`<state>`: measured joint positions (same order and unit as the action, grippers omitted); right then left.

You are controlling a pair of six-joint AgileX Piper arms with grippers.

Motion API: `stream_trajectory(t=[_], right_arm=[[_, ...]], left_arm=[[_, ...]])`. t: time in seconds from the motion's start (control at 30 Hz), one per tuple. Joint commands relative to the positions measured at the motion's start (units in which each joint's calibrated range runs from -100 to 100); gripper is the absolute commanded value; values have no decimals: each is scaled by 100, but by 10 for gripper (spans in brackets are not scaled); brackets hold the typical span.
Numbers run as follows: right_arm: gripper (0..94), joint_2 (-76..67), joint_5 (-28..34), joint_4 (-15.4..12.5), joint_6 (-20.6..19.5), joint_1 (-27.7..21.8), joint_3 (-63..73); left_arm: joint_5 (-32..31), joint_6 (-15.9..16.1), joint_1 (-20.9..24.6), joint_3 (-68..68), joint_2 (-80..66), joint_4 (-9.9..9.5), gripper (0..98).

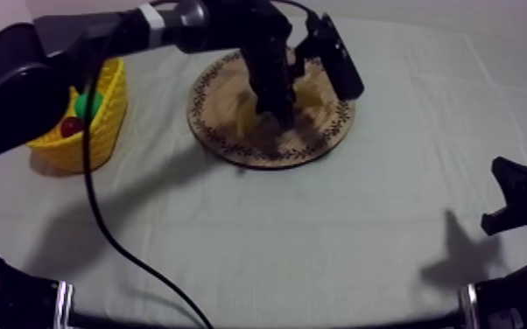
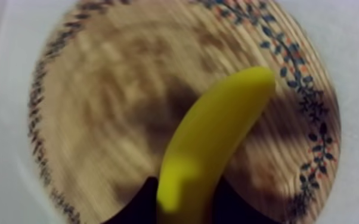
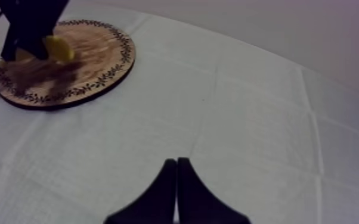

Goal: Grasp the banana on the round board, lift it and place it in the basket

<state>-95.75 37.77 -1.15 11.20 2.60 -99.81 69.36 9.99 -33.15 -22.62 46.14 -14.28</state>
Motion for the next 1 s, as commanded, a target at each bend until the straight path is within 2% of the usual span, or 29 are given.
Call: stream_trajectory(t=[0.0,0.3,0.5,0.63,0.77,0.97], right_arm=[[3,0,-2,0,1,0,3],[3,0,-2,0,1,0,3],[3,0,-2,0,1,0,3],[3,0,-2,0,3,0,3],[3,0,-2,0,2,0,3],[3,0,-2,0,1,0,3]], left_arm=[[18,-177,38,163,-788,14,230],[615,-618,322,1755,-3447,223,265],[1255,-760,752,3278,-5234,354,272],[1766,-972,1086,3877,-6060,392,288],[2025,-1179,1452,3916,-6408,348,299],[2065,-1347,1954,3320,-6168,192,302]])
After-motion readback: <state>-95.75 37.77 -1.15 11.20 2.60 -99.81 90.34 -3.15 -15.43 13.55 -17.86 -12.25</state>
